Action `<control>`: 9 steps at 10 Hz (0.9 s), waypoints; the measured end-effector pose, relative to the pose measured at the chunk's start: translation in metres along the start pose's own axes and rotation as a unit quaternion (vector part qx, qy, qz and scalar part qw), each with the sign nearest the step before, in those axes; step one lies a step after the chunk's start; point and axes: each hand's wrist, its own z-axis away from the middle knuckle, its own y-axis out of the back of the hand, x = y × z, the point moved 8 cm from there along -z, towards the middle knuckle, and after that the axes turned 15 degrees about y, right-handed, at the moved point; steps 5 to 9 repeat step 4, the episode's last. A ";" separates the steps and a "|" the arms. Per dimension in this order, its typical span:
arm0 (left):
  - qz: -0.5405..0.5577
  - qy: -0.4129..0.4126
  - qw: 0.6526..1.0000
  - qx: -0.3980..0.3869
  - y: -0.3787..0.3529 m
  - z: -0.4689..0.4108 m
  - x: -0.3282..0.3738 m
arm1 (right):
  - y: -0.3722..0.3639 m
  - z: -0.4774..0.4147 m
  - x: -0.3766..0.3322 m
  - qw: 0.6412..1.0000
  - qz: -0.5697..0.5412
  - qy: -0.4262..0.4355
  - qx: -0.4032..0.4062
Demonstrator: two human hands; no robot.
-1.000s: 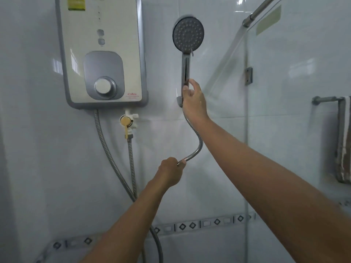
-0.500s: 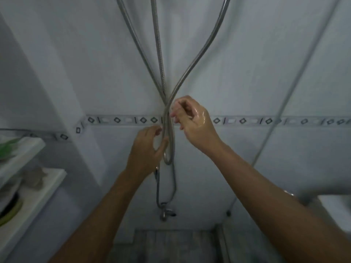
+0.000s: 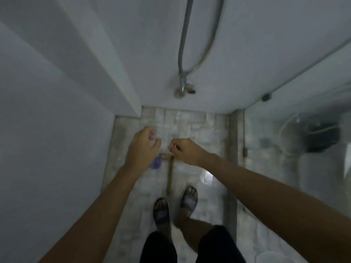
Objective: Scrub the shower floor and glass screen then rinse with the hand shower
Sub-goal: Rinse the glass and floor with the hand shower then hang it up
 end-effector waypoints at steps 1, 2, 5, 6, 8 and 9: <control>-0.036 0.070 0.996 -0.040 -0.087 -0.033 -0.095 | -0.108 -0.029 0.111 0.996 0.004 -0.050 -0.068; -0.061 0.133 0.987 -0.073 -0.155 -0.057 -0.166 | -0.185 -0.047 0.193 0.993 0.033 -0.073 -0.090; -0.080 0.205 0.973 -0.070 -0.265 -0.115 -0.265 | -0.318 -0.073 0.332 0.970 0.113 -0.105 -0.188; -0.080 0.205 0.973 -0.070 -0.265 -0.115 -0.265 | -0.318 -0.073 0.332 0.970 0.113 -0.105 -0.188; -0.080 0.205 0.973 -0.070 -0.265 -0.115 -0.265 | -0.318 -0.073 0.332 0.970 0.113 -0.105 -0.188; -0.080 0.205 0.973 -0.070 -0.265 -0.115 -0.265 | -0.318 -0.073 0.332 0.970 0.113 -0.105 -0.188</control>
